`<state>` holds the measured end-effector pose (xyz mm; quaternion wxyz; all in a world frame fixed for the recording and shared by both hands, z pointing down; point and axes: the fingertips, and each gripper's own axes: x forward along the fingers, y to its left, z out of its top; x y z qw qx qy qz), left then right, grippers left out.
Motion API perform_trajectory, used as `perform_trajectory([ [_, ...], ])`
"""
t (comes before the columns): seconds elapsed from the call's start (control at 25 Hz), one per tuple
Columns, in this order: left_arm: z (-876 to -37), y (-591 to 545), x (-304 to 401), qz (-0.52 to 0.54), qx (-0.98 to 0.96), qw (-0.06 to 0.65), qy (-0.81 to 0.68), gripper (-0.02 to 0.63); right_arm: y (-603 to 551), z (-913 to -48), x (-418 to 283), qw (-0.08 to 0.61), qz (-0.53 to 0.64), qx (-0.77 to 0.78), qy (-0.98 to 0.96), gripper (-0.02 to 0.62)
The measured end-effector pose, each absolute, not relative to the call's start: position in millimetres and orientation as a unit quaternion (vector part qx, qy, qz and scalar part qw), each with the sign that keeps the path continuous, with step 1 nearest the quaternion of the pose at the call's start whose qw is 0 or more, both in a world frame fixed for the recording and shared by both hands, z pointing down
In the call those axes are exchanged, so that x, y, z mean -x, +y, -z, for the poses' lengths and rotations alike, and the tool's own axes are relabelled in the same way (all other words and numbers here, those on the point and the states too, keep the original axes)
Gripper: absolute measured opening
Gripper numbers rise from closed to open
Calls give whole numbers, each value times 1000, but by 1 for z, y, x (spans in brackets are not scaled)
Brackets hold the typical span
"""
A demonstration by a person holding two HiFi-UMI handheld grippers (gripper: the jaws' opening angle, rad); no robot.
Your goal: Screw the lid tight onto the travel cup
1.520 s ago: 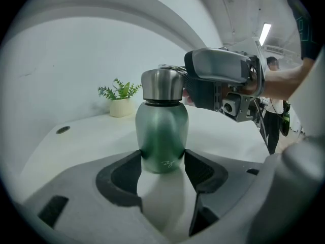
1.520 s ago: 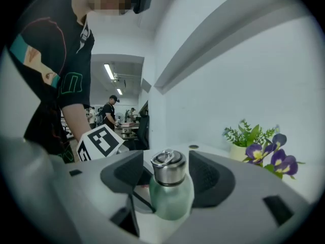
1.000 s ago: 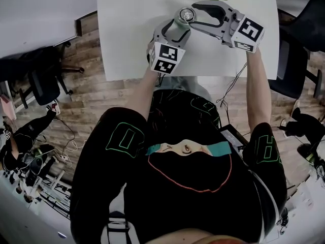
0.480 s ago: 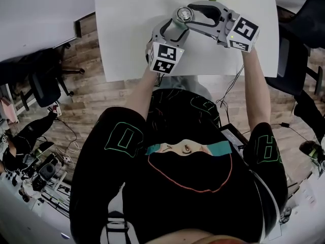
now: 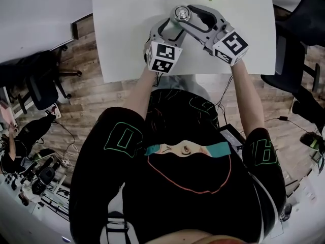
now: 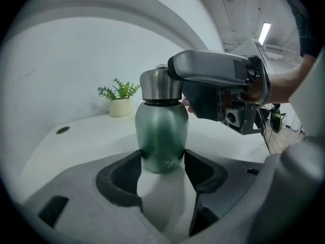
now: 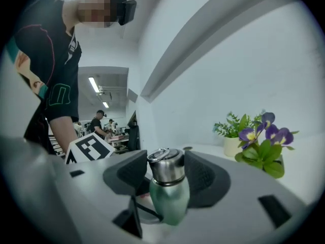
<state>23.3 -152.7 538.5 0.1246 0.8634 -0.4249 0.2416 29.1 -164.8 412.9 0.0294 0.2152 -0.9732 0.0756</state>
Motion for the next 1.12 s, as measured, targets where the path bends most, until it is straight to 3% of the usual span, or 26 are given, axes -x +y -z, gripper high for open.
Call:
perform_trajectory([
  [0.68,-537,-153,-28,-240,-864,120,-426,275,-162,-417,-36,17,-74,-411,-908,232],
  [1.12,-538,-156,-28,-235,-863,126,-429,282,-162,-422,-32,89,-79,-386,-915,243],
])
